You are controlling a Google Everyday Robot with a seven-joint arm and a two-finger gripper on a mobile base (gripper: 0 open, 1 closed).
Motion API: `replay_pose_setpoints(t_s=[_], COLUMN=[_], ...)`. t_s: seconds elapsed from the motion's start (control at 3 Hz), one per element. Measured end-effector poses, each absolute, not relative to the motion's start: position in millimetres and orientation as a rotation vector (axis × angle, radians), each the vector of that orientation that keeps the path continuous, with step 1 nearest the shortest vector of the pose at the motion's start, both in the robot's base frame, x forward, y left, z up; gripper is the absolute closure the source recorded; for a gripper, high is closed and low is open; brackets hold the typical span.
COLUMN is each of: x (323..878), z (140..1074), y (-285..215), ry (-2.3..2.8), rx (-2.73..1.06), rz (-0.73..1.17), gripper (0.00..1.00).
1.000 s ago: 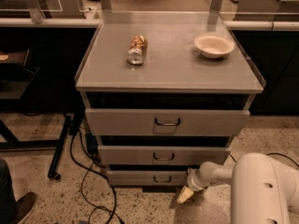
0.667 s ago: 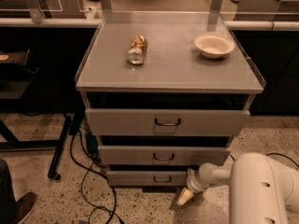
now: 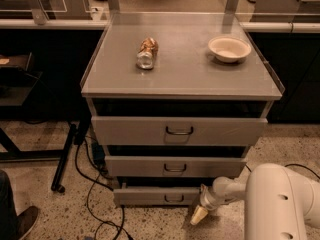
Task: Open bottom drawer
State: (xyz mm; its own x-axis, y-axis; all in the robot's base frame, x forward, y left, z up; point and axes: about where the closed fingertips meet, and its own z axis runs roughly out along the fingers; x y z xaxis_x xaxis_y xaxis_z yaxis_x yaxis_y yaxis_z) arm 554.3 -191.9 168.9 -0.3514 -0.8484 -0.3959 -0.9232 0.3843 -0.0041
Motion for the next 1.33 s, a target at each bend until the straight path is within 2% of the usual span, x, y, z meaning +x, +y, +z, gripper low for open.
replay_pose_setpoints(t_s=[1.0,1.33], x=[531,484], z=[162,163], y=[-200,-223], ry=[2.384,2.469], rx=[-1.622,-1.616], rz=[0.344,0.387], gripper=[0.00,0.00])
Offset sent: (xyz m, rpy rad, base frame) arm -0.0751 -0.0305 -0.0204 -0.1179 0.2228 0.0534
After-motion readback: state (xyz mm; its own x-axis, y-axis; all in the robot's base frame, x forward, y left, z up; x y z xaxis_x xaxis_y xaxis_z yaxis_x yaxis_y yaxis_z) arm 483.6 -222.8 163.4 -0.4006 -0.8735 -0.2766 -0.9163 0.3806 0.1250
